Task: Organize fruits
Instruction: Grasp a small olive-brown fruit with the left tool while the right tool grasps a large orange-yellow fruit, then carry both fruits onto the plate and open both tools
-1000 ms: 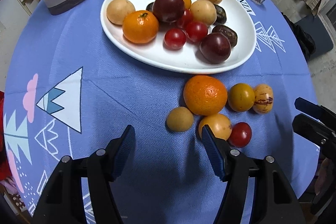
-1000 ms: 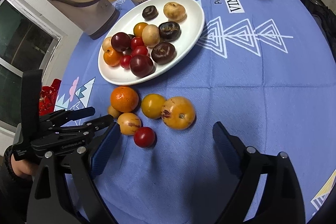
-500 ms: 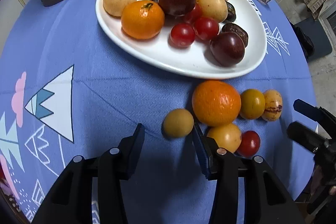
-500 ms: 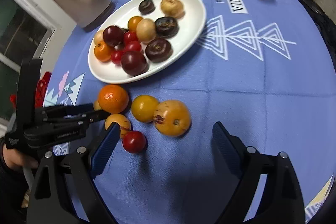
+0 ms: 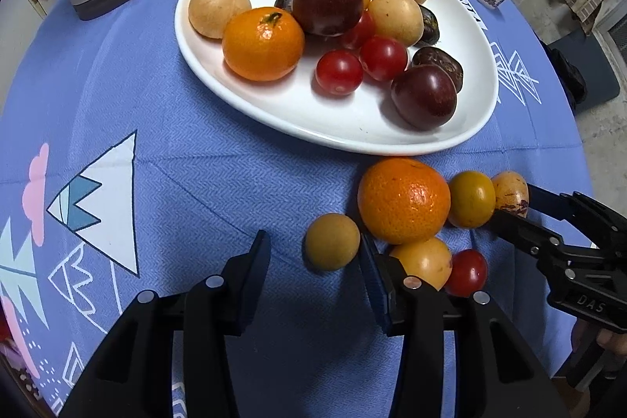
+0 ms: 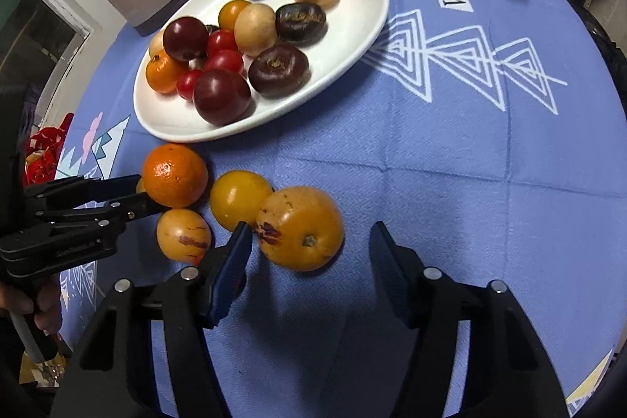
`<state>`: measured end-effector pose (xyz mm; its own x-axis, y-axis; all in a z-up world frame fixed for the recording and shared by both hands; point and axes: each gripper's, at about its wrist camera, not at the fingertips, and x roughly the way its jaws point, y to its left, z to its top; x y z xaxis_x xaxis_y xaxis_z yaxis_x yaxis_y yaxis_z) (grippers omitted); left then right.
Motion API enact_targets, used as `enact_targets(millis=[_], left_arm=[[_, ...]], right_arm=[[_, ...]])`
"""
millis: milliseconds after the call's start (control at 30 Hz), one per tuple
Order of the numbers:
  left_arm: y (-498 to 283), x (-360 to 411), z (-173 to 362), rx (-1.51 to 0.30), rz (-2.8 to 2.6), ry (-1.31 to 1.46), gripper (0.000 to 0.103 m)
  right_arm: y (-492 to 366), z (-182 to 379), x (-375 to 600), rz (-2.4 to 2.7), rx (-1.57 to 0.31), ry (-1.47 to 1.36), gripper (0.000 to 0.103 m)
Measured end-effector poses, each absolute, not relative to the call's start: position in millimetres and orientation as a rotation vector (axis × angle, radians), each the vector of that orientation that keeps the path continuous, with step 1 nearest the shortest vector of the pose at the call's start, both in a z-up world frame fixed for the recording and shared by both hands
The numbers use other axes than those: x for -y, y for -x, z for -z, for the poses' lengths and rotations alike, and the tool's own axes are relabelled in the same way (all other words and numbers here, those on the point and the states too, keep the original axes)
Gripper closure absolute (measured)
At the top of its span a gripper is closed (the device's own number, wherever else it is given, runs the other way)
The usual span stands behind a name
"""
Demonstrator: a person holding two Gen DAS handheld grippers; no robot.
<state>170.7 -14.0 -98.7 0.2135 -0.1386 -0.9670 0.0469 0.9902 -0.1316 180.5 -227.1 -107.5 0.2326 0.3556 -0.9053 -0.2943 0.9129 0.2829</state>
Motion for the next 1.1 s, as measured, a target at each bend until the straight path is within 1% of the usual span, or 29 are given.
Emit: enact_targets(millis=[67,133,167,200,267,300,533,933,1100], left_arm=[[-170.4,13.8,98.7,-1.349,0.128,0.080,0.057],[-169.3,13.3,98.5,-1.345,0.127,0.078,0.058],[-167.3,11.5,97.8,-1.344,0.124,0.077,0.061],[-167.4,9.5,97.3,-1.345,0.119,0.083,0.068],[-166.5,4.4,95.8,-1.352,0.133,0.119,0.075],[-166.1,2.9,95.2,-1.355,0.135,0.127,0.076],[-160.1,-1.2,87.5,-1.340,0.120,0.127,0.076],[-150.9,-5.6,38.7,-1.242,0.123,0.112,0.076],[-162.6,-2.3,22.2,-1.208,0.122,0.103,0.076]], right_arm=[[-181.5,113.4,221.8,-0.475,-1.283,-0.041,0.057],[-180.8,113.4,217.9,-0.474,-1.266,-0.015,0.059],[-181.1,112.8,218.5,-0.472,-1.266,-0.024,0.059],[-180.8,112.0,220.9,-0.476,-1.263,-0.049,0.059],[-179.3,109.7,224.5,-0.475,-1.259,-0.067,0.059],[-178.7,107.6,227.5,-0.472,-1.255,-0.079,0.059],[-176.0,87.6,239.6,-0.476,-1.222,-0.125,0.059],[-174.0,56.7,245.2,-0.490,-1.161,-0.149,0.059],[-185.0,39.2,244.6,-0.503,-1.118,-0.157,0.059]])
